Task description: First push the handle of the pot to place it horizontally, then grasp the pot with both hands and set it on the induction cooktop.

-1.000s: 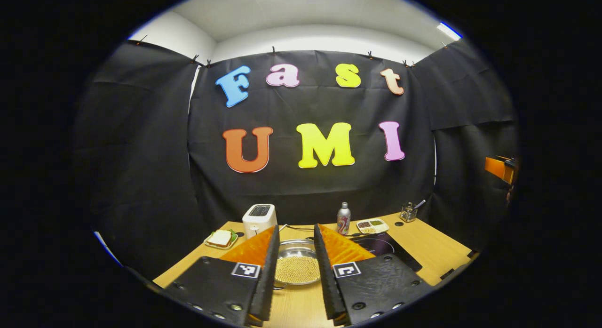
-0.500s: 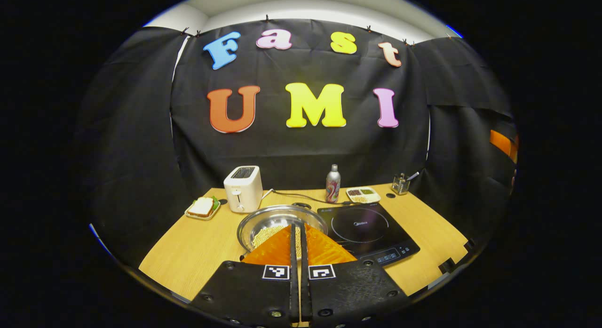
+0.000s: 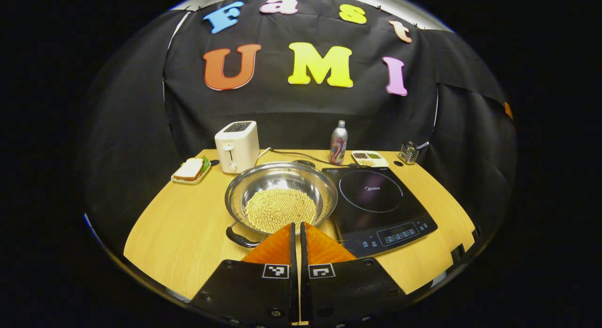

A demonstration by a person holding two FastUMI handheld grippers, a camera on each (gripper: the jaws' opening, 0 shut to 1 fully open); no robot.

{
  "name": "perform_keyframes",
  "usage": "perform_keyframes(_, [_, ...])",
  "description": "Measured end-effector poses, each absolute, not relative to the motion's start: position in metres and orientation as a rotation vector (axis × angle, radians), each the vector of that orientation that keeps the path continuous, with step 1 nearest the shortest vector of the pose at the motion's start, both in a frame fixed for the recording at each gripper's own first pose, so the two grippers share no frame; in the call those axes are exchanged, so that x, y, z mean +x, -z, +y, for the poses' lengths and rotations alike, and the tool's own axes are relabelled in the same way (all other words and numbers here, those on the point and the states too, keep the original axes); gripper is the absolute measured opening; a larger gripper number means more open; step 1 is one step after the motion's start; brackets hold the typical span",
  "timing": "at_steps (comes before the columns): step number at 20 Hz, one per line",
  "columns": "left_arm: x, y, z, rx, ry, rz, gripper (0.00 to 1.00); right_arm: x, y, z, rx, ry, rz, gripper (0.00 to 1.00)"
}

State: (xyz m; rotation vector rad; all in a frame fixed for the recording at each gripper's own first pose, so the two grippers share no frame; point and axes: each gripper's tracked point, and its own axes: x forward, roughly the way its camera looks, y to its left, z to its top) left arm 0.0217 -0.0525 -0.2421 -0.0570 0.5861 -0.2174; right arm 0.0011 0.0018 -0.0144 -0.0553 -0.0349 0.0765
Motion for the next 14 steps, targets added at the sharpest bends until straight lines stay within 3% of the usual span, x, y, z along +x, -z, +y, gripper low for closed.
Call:
perform_keyframes(6, [0.024,0.297,-0.052,-0.068,0.218,0.720,0.01,0.002,0.012,0.004,-0.145,-0.035,-0.097,0.97])
perform_keyframes(14, [0.039,0.334,-0.035,-0.086,0.169,0.805,0.01,0.009,0.021,0.007,-0.131,-0.077,-0.090,1.00])
